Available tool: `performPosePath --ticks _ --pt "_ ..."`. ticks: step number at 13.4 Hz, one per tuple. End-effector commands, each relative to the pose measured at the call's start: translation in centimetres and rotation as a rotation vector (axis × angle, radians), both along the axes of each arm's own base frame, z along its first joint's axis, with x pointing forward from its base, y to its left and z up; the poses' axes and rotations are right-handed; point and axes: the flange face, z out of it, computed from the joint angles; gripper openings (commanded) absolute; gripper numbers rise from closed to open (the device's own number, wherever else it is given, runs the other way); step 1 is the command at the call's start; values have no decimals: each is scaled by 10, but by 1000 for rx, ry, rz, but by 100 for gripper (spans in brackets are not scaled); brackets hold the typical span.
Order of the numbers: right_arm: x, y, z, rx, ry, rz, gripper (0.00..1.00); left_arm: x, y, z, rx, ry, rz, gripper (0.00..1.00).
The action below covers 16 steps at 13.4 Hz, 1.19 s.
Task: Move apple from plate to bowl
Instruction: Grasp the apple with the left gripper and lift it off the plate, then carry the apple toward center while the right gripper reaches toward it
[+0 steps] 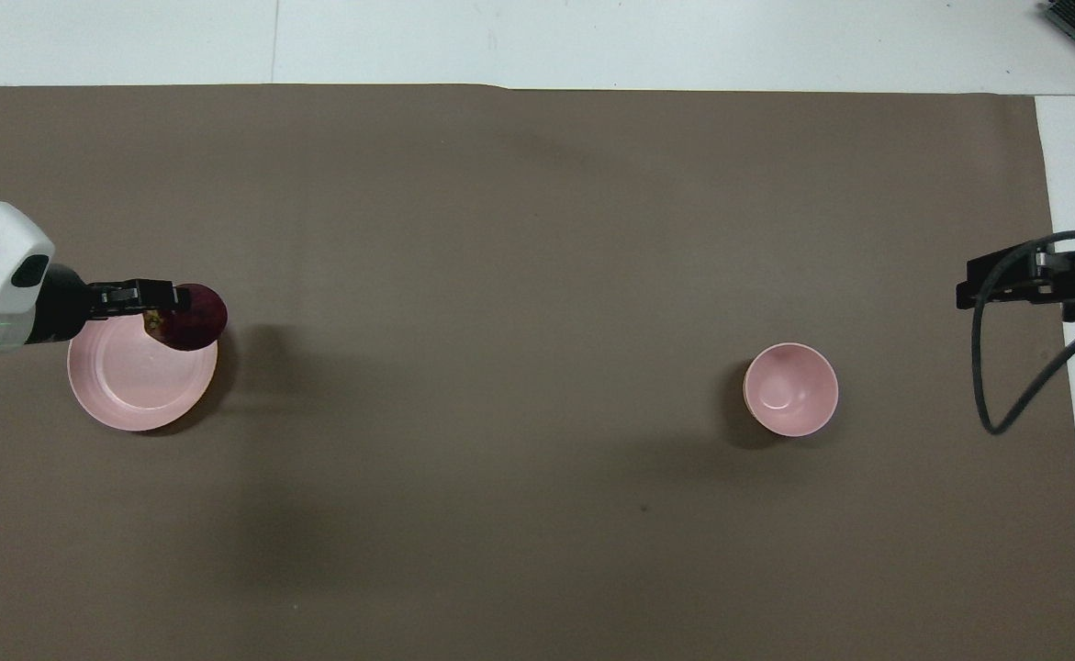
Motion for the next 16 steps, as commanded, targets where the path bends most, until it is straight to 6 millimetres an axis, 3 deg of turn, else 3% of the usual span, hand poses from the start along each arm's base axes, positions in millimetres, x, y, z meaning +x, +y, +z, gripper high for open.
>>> performPosePath --ticks 1,3,4,6,12,15,16 --pt "-8 -3 2 1 17 19 100 0 -30 9 -123 -9 27 0" --pt "-19 2 -3 5 43 25 100 1 -60 12 -173 -25 42 0" --pt "-31 14 -11 12 32 14 100 2 -76 15 -185 -40 65 0" --pt "-35 44 -29 31 17 -68 100 0 -102 17 -234 -59 80 0" --pt "-3 128 -92 210 163 -446 100 -29 -229 31 -344 -92 151 0" --pt "12 176 -122 268 224 -651 100 -51 -278 37 -372 -83 160 0" --pt "16 194 -130 286 233 -697 100 -56 -286 38 -378 -77 161 0"
